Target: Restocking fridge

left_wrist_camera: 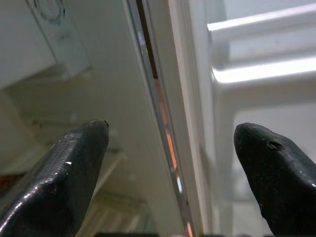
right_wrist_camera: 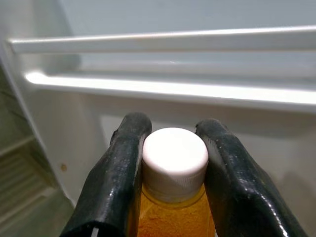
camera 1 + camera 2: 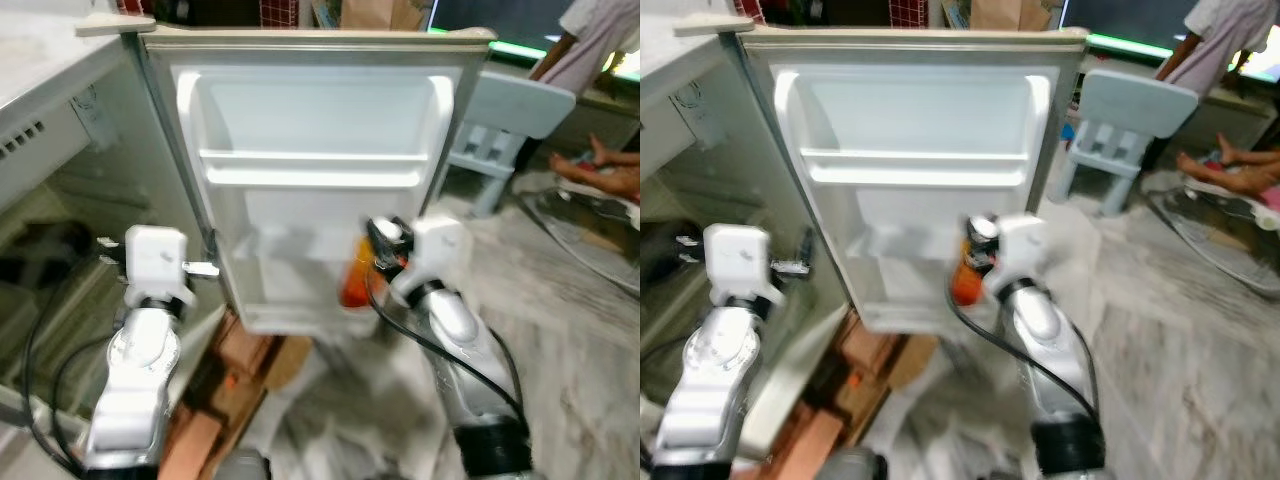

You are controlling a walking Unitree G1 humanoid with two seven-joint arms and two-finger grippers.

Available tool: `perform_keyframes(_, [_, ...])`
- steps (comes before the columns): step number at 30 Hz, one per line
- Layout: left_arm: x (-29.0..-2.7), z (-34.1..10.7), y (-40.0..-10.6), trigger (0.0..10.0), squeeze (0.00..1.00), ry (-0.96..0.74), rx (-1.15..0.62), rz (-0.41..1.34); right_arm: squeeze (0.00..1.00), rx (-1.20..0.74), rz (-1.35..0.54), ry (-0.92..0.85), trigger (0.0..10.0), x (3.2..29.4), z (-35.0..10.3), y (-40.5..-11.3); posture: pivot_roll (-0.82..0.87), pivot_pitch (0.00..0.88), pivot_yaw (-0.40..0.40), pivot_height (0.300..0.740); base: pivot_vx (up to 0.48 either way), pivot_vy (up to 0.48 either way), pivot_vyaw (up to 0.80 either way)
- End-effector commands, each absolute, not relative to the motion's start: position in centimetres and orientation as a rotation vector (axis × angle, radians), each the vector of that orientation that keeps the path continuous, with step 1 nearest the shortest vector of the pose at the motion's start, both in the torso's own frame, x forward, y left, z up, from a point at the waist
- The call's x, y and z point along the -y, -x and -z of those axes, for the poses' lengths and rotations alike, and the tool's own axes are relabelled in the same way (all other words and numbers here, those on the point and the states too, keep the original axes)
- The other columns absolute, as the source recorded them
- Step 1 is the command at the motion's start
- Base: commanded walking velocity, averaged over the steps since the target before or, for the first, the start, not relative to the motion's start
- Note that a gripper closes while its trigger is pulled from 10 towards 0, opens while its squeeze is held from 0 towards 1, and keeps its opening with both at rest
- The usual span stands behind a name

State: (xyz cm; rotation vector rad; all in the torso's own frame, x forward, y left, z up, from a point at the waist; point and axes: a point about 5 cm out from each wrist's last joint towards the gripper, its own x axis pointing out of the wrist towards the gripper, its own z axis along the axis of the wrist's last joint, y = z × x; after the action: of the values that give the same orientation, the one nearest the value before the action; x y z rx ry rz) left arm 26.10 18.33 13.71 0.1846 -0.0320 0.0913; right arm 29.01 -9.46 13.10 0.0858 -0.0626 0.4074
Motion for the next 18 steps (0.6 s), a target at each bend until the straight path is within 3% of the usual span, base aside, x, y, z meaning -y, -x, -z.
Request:
perform_keyframes(1, [-17.8, -13.8, -25.8, 10.0, 0.0, -0.189, 0.031, -0.08, 0.0, 0.082, -0.37, -0.076, 10.0, 10.6, -13.3, -29.1, 0.1, 0.054, -0.02, 0.74, 0.0, 0.0, 0.0])
perform_keyframes(8, [-18.8, -13.8, -25.3, 10.0, 0.0, -0.19, -0.002, -0.119, 0.0, 0.076, -0.356, -0.081, 10.0, 10.7, -13.0, -29.2, 0.12, 0.05, -0.007, 0.74, 0.0, 0.0, 0.0])
perform_keyframes(15, [-18.2, -15.3, -26.7, 10.0, 0.0, -0.219, 0.061, -0.084, 0.0, 0.108, -0.372, -0.063, 10.0, 10.5, -13.4, -29.5, 0.12, 0.037, 0.01, 0.74, 0.0, 0.0, 0.0])
perform_keyframes(18, [-18.2, -15.8, -27.1, 10.0, 0.0, -0.21, 0.079, -0.065, 0.0, 0.114, -0.37, -0.047, 10.0, 10.7, -13.2, -29.9, 0.14, 0.033, 0.002, 0.74, 0.0, 0.0, 0.7])
